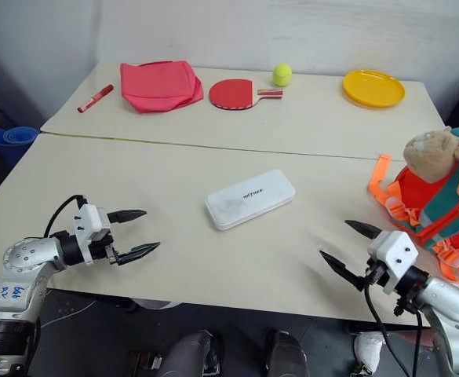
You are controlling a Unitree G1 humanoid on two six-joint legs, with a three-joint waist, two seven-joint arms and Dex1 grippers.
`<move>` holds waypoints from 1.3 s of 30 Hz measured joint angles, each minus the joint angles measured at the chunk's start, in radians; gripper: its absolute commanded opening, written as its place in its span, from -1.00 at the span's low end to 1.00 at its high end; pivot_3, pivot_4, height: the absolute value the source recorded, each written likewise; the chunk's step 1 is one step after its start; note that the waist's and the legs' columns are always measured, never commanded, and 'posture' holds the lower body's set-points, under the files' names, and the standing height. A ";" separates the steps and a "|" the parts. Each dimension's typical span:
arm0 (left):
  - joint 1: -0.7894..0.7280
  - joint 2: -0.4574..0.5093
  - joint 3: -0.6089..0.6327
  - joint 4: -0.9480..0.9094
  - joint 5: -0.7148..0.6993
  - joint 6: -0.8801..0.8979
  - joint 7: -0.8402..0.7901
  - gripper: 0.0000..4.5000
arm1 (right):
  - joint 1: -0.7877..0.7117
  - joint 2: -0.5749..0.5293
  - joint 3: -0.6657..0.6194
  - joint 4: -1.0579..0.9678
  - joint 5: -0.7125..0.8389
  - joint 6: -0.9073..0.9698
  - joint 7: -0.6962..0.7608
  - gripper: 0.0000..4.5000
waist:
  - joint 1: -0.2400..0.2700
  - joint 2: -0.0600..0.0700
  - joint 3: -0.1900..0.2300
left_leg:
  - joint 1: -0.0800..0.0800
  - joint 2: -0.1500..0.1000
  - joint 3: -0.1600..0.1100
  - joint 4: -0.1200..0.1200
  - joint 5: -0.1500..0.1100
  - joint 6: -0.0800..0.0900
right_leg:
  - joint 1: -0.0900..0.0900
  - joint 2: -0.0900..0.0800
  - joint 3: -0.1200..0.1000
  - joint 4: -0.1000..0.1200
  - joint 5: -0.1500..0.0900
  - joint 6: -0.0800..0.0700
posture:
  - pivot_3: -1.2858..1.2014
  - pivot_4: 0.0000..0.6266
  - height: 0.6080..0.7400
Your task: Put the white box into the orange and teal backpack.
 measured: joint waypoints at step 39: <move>-0.209 -0.197 -0.201 -0.240 -0.029 0.658 0.353 -0.99 | -1.079 0.120 0.605 0.653 -0.454 0.556 -0.189 -1.00 | -0.031 0.003 0.004 | -0.006 -0.002 0.002 0.004 0.007 0.004 | -0.006 0.005 -0.001 0.012 -0.001 -0.002 | 0.03 -0.52 1.00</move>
